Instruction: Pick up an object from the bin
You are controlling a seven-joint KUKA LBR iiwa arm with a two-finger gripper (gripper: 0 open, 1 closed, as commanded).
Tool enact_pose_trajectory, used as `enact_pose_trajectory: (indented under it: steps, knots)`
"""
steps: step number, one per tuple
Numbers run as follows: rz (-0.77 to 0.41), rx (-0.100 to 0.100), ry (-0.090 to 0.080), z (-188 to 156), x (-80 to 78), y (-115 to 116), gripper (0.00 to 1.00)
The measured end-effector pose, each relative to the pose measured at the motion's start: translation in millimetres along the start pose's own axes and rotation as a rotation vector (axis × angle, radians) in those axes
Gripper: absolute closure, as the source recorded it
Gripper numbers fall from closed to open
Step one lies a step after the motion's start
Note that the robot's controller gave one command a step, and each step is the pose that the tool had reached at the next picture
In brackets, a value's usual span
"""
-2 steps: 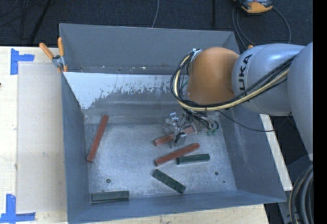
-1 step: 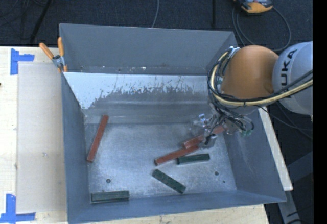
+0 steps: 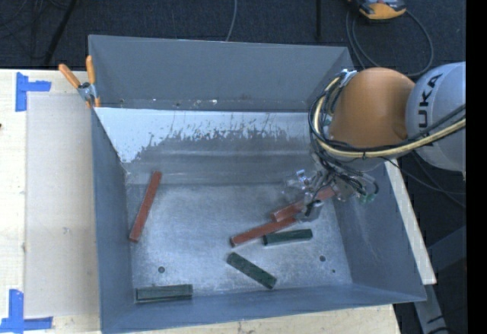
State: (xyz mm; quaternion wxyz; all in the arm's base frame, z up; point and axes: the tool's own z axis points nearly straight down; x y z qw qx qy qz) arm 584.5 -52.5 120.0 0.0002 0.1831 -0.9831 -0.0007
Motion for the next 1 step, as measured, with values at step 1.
enact_pose_trajectory:
  steps: [1]
  knots:
    - [-0.023,0.001,-0.003,-134.3,-0.1,5.0,1.00]
